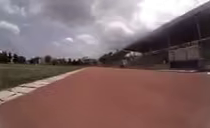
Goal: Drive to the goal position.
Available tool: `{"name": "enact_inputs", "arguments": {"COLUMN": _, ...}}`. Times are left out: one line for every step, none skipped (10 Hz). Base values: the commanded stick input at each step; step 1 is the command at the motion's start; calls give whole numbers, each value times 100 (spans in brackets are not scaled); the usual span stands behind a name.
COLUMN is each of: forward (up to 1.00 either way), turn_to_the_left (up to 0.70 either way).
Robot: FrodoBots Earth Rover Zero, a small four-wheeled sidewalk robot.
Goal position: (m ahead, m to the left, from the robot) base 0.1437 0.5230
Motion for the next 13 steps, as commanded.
{"name": "enact_inputs", "arguments": {"forward": 45, "turn_to_the_left": 0}}
{"name": "enact_inputs", "arguments": {"forward": 45, "turn_to_the_left": 0}}
{"name": "enact_inputs", "arguments": {"forward": 45, "turn_to_the_left": 0}}
{"name": "enact_inputs", "arguments": {"forward": 45, "turn_to_the_left": 0}}
{"name": "enact_inputs", "arguments": {"forward": 45, "turn_to_the_left": 0}}
{"name": "enact_inputs", "arguments": {"forward": 45, "turn_to_the_left": 0}}
{"name": "enact_inputs", "arguments": {"forward": 45, "turn_to_the_left": 0}}
{"name": "enact_inputs", "arguments": {"forward": 45, "turn_to_the_left": 0}}
{"name": "enact_inputs", "arguments": {"forward": 45, "turn_to_the_left": 0}}
{"name": "enact_inputs", "arguments": {"forward": 45, "turn_to_the_left": 0}}
{"name": "enact_inputs", "arguments": {"forward": 45, "turn_to_the_left": 0}}
{"name": "enact_inputs", "arguments": {"forward": 45, "turn_to_the_left": 0}}
{"name": "enact_inputs", "arguments": {"forward": 45, "turn_to_the_left": 0}}
